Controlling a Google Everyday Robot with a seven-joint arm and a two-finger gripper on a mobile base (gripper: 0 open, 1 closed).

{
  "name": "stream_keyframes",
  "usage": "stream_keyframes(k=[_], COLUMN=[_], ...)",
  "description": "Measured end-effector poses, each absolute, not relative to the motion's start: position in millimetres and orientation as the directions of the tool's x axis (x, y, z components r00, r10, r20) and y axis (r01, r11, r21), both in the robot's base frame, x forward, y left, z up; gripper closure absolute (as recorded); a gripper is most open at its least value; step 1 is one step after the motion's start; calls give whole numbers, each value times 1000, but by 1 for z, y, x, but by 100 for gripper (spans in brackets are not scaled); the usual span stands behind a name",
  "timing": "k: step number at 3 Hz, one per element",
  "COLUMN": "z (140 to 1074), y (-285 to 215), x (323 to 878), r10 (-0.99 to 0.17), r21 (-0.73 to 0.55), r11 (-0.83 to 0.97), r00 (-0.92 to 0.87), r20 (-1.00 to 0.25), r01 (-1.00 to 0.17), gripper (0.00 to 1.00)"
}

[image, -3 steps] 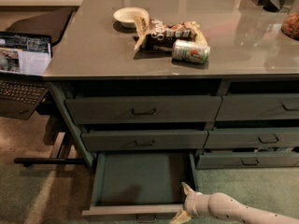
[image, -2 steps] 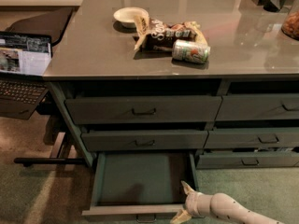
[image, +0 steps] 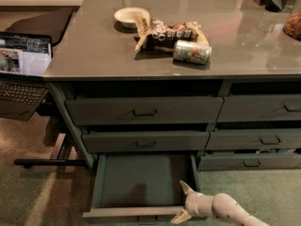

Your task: Close bottom drawer

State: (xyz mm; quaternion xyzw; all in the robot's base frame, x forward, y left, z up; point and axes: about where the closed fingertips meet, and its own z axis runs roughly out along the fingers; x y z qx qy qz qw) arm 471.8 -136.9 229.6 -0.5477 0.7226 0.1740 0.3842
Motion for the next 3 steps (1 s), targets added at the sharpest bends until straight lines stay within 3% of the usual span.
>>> stream_keyframes(k=[2, 3], z=[208, 205], y=[-134, -134], x=[484, 489], r10=[-636, -629], r21=[-182, -186], r11=[328, 339], r00=[-75, -75], r20=[-768, -774], r01=[-927, -922], gripper=[0, 7])
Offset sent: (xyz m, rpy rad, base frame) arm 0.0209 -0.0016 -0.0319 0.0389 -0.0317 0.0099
